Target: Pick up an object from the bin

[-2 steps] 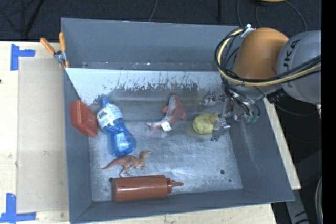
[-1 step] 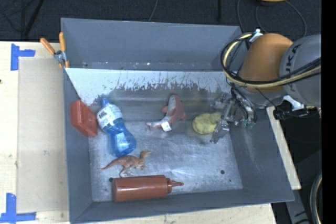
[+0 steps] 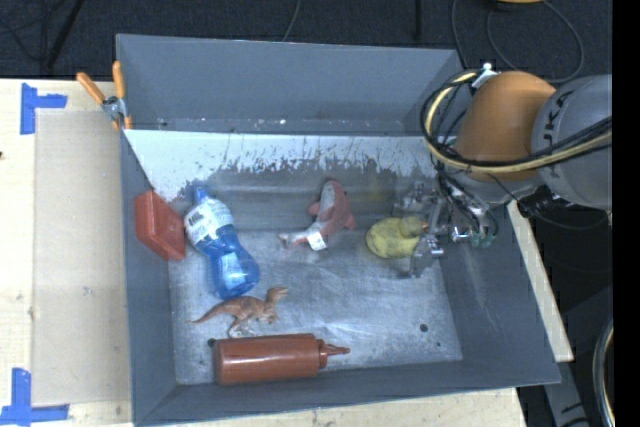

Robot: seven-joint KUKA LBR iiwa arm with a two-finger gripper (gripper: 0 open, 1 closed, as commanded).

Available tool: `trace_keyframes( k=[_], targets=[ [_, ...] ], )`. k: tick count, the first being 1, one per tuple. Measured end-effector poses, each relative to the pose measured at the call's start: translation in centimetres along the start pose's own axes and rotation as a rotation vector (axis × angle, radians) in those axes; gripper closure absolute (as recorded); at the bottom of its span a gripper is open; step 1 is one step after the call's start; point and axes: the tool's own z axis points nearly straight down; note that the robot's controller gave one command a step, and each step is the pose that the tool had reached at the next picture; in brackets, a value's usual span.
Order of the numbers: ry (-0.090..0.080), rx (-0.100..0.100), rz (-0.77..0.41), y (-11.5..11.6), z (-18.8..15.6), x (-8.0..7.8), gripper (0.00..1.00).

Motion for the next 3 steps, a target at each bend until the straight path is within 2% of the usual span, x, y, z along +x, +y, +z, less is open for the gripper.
trace_keyframes(
  k=[1,3],
  targets=[
    [0.001,-0.003,0.264,-0.44,0.75,-0.23,1.00],
    [0.001,-0.003,0.263,-0.41,0.54,-0.19,1.00]
  ],
)
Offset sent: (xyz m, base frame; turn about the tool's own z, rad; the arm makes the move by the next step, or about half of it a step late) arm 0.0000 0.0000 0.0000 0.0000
